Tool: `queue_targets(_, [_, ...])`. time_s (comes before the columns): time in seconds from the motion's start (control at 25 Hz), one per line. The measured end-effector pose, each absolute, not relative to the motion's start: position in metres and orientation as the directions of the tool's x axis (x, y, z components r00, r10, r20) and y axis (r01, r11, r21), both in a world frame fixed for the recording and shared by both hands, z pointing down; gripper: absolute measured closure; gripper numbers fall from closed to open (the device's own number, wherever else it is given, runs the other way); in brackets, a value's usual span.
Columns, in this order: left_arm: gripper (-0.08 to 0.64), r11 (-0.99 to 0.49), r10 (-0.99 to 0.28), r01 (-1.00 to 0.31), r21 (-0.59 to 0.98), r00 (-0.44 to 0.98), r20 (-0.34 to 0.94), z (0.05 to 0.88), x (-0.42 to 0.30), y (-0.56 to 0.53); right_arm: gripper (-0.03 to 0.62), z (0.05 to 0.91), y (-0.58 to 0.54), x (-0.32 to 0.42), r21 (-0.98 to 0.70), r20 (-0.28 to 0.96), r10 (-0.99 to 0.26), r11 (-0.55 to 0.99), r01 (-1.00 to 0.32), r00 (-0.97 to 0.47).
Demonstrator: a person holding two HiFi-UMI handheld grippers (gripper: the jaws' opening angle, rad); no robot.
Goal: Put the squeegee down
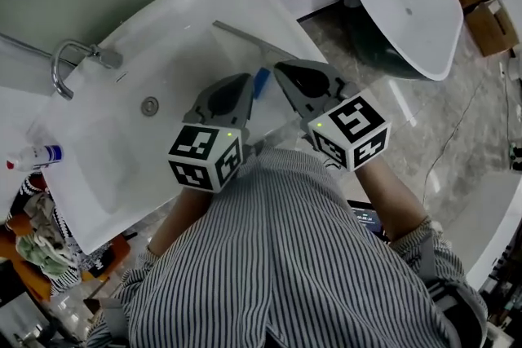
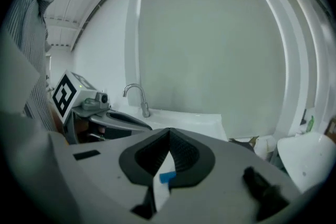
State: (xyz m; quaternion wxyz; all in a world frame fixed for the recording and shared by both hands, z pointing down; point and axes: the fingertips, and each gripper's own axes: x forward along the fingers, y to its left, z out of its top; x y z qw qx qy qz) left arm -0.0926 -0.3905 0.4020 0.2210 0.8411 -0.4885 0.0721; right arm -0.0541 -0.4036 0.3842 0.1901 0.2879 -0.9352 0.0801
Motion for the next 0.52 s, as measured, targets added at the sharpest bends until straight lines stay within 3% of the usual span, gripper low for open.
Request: queue_targets(0.52, [0.548, -0.445, -0.761, -0.840, 0.310, 0.537, 0.364, 0.4120, -0.0834, -0.3815, 0.577, 0.3814, -0.3929, -0.0443, 0.072, 0.461, -0.486, 0.854, -0.515, -0.742])
